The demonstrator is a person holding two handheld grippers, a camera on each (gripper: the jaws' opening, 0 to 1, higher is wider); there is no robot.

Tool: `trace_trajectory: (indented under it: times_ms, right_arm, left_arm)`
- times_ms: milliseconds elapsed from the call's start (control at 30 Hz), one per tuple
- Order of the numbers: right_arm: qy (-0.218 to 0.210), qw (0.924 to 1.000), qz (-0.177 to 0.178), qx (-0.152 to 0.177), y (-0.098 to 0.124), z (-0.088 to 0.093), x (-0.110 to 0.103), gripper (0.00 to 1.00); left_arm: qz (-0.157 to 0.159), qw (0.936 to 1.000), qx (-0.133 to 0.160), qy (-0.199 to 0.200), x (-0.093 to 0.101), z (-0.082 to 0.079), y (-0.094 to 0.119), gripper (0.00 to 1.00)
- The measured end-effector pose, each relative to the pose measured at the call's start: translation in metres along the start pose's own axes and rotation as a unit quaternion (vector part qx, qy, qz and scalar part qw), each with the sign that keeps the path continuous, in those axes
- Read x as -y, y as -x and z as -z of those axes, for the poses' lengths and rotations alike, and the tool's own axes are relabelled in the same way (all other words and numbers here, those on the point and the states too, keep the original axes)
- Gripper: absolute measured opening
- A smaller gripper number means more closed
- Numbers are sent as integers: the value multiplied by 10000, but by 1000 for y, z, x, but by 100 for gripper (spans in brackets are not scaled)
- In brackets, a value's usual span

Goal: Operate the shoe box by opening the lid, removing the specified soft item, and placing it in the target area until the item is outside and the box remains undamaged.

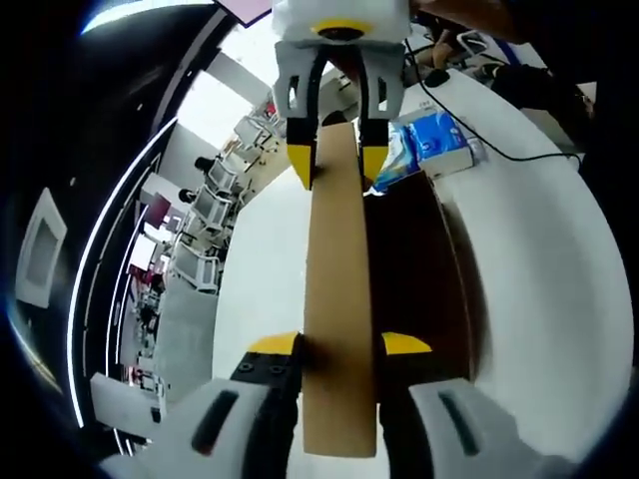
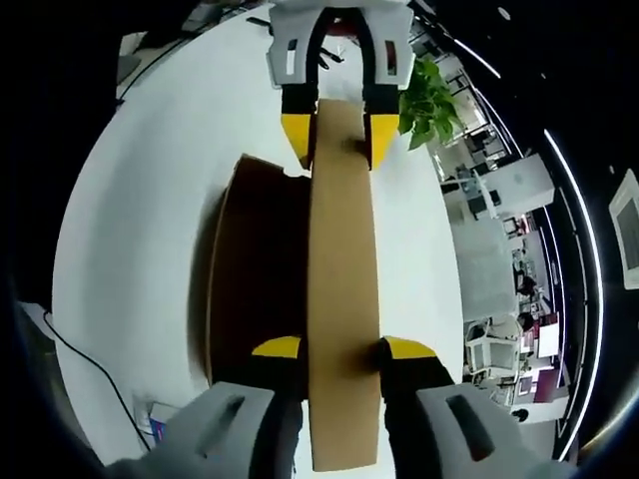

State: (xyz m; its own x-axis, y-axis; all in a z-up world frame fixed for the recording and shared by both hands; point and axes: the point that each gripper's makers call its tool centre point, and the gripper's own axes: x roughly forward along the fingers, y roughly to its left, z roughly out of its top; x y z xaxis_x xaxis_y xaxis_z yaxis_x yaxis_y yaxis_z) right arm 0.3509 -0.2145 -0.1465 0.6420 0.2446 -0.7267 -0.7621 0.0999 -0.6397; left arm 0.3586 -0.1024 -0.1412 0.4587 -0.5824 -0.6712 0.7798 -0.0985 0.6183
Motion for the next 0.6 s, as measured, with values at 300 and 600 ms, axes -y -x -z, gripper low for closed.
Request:
trace_trajectory:
  times_ms: [300, 600]
  right_arm:
    - [-58, 9999, 115, 78, 3, -3, -6, 28]
    - [20, 9988, 479, 68, 3, -3, -20, 28]
  left_arm:
    - [-151, 9998, -20, -152, 6, 0, 0, 29]
    - [-468, 9982, -40, -375, 18, 2, -1, 29]
